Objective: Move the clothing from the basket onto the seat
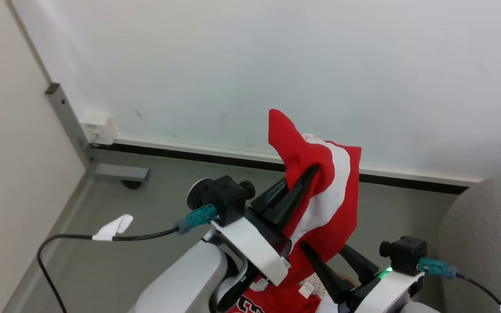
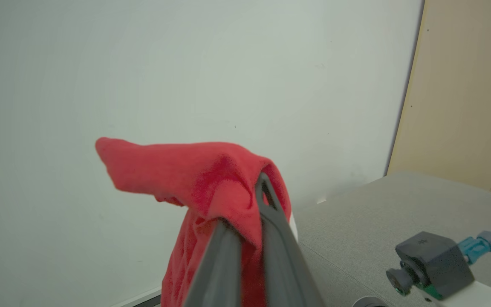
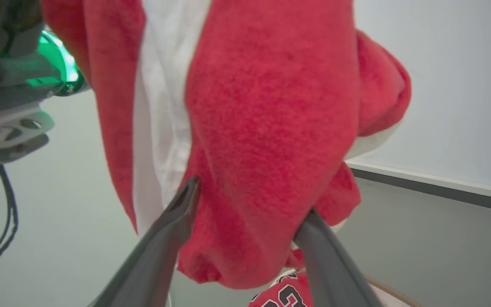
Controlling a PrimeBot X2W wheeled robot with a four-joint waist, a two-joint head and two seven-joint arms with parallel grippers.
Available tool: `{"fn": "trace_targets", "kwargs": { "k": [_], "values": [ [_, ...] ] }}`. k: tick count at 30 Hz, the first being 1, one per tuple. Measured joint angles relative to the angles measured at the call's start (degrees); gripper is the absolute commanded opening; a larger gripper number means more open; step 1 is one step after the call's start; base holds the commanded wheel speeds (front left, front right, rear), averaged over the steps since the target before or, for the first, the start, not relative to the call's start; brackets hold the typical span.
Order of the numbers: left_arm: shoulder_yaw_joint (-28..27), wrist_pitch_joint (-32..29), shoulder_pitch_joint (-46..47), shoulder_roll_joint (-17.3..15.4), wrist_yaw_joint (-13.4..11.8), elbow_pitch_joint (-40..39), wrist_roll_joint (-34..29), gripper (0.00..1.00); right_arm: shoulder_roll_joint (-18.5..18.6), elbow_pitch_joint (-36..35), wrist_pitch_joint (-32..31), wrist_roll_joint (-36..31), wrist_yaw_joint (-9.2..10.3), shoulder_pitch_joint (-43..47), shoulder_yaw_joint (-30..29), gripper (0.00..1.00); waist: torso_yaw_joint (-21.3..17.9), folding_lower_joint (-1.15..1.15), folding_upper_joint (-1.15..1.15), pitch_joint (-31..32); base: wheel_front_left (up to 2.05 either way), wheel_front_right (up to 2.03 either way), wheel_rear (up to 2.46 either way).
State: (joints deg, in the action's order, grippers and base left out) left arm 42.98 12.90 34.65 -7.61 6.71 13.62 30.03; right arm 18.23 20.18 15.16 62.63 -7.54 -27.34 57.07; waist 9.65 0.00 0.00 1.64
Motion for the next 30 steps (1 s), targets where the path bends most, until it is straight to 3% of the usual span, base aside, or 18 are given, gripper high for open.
{"fn": "trace_targets", "kwargs": {
  "k": [5, 6, 7, 8, 15, 24, 25, 27, 30],
  "values": [
    [0.74, -0.33, -0.15, -0.12, 0.10, -0.75, 0.41, 0.00, 0.09, -1.65, 0.00, 0.42, 0.00, -0.89, -0.16, 1.00, 3.37, 0.00, 0.00, 0.49, 0.00, 0.00, 0.00],
    [0.77, -0.55, -0.22, -0.15, 0.16, -0.77, 0.57, 0.00, -0.10, -1.69, 0.00, 0.00, 0.00, -0.89, -0.51, 0.77, 3.94, 0.00, 0.00, 0.55, 0.00, 0.00, 0.00],
    [0.82, -0.70, -0.34, -0.20, 0.14, -0.76, 0.69, 0.00, -0.26, -1.67, 0.00, -0.65, 0.00, -0.89, -0.98, 0.32, 4.49, 0.00, 0.00, 0.58, 0.00, 0.00, 0.00],
    [0.80, -0.73, -0.46, -0.31, 0.04, -0.74, 0.76, 0.00, -0.49, -1.62, 0.00, -1.31, 0.00, -0.88, -1.40, 0.00, 4.95, 0.00, 0.00, 0.60, 0.00, 0.00, 0.00],
    [0.27, -0.76, -0.57, -1.02, -0.46, -0.48, 1.34, 0.00, -1.62, -1.93, -0.01, -3.16, 0.00, -0.24, -2.80, 0.00, 6.07, 0.00, 0.00, 0.12, 0.00, 0.00, 0.00],
    [-1.01, -0.67, -1.48, -2.29, -2.04, 2.48, 2.36, 0.03, -1.89, -3.18, -0.02, -5.10, 0.00, 0.75, -4.41, 0.00, 3.14, 0.00, 0.00, -0.74, 0.00, 0.00, 0.00],
    [-1.18, -0.62, -1.79, -2.49, -2.22, 3.09, 2.37, 0.18, -1.94, -3.42, -0.02, -5.09, 0.00, 0.81, -4.54, 0.00, 2.62, 0.00, 0.00, -0.86, 0.00, 0.00, 0.00],
    [-1.34, -0.41, -2.41, -2.64, -2.57, 4.46, 2.56, 1.00, -1.97, -4.08, -0.02, -5.09, 0.00, 0.88, -5.12, 0.00, 1.51, 0.00, 0.00, -1.13, 0.00, 0.00, 0.00],
    [-1.44, -0.14, -2.87, -2.69, -2.80, 5.97, 2.85, 1.00, -1.91, -5.06, -0.02, -5.33, 0.00, 1.10, -6.54, 0.00, -0.39, 0.00, 0.00, -1.57, 0.00, 0.00, 0.00]
  ]
}}
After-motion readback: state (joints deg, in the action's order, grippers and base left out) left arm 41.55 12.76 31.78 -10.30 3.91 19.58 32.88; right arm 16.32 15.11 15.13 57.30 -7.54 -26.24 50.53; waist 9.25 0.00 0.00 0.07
